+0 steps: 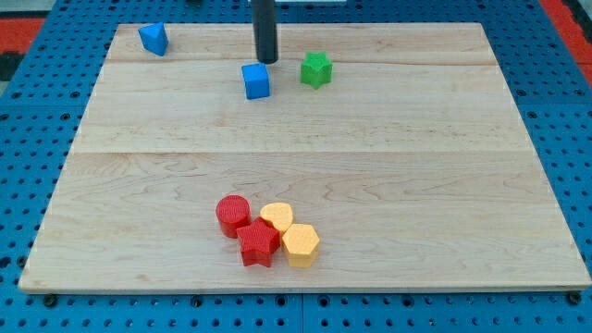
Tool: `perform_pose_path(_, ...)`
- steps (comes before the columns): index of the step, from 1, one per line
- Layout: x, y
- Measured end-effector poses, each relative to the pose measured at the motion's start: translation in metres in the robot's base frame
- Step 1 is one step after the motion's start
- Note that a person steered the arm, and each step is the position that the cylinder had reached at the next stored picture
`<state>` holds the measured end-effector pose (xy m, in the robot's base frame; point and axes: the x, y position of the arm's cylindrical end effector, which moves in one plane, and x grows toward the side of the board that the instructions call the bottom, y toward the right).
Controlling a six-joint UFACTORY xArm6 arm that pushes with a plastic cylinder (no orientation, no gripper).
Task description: Move the blue cube below the triangle
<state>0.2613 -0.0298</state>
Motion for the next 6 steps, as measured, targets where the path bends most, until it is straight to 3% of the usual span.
perform_pose_path(1,0.038,0.043)
perform_pose_path(2,0.089,0.038)
perform_pose_path(3,0.078,-0.013)
perform_pose_path(4,0.057,0.016)
perform_pose_path(6,0.044,-0.092)
